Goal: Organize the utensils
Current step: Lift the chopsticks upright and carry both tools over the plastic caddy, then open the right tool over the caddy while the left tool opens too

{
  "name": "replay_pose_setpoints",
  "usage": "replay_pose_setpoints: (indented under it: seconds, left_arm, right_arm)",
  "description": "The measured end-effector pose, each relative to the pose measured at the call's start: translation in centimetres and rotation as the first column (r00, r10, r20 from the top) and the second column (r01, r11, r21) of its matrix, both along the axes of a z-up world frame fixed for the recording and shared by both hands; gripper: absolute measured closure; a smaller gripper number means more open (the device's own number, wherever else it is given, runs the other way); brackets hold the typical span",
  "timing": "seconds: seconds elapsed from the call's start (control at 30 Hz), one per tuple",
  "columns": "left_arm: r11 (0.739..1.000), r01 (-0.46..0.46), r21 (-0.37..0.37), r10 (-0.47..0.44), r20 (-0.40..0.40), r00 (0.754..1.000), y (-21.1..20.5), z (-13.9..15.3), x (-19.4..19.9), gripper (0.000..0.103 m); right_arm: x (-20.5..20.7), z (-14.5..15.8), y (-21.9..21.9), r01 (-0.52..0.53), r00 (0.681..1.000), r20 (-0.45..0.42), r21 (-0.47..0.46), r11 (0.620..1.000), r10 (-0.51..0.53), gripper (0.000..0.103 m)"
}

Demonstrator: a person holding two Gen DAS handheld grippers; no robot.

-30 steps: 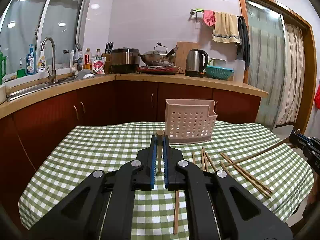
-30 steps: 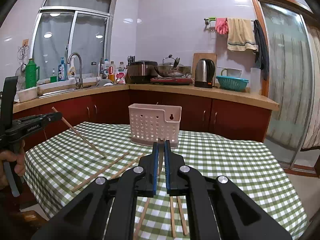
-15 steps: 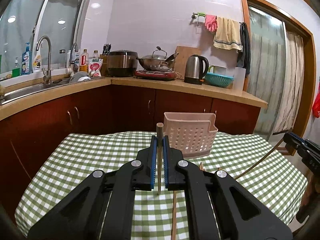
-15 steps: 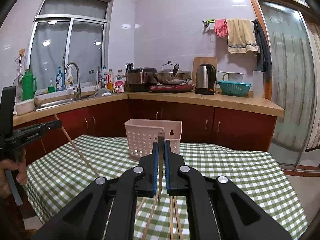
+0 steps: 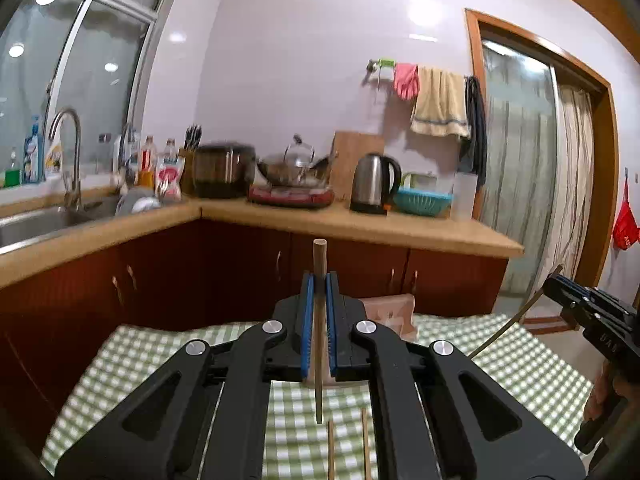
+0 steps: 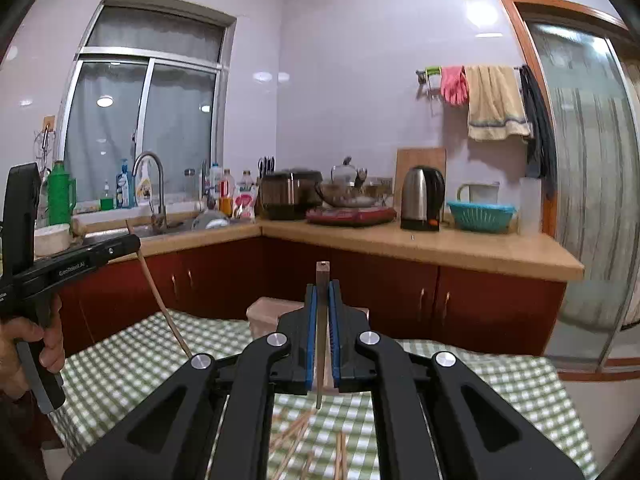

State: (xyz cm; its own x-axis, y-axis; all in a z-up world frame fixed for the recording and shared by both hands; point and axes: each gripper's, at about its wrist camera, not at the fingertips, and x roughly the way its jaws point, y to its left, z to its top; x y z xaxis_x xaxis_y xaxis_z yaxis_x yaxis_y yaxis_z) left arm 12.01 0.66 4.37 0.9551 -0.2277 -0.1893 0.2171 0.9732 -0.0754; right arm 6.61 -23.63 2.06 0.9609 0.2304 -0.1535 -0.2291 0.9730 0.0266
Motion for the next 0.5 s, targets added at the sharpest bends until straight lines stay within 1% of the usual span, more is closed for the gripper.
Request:
replay_pose_setpoints:
  seconds: [0.17,0.33,0.4,0.5]
  left_arm:
    - [1.0,0.008,-0.01,-0.007,0.085,0.996,-1.0,3.2,2.2,0.096]
    - [0.999,0.008,-0.034,-0.002,0.151,0.988,-2.1,5.9,5.1,0.096]
    - [0.999,0.004,-0.036,0.002,0.174,0.985,-2.5,6.6,6.3,0.096]
    - [1.0,0.008,-0.028,-0.003,0.166,0.986,-3.3,6.5,8.2,0.096]
  right_arm:
    - [2.3,2.7,-0.4,-0.002,0.998,0.062,0.012,1.0,0.001,0.097]
    - [5.3,4.4,-0.7,0.001,0.995,0.1,0.017,1.0,-0.003,0.097]
    - [6.7,4.8,-0.8,0.003,0.994,0.107,0.015,1.0,-0.005,0.097]
    - [8.7,4.7,-0.8,-0.001,0.996,0.092,0.014,1.0,0.0,0.097]
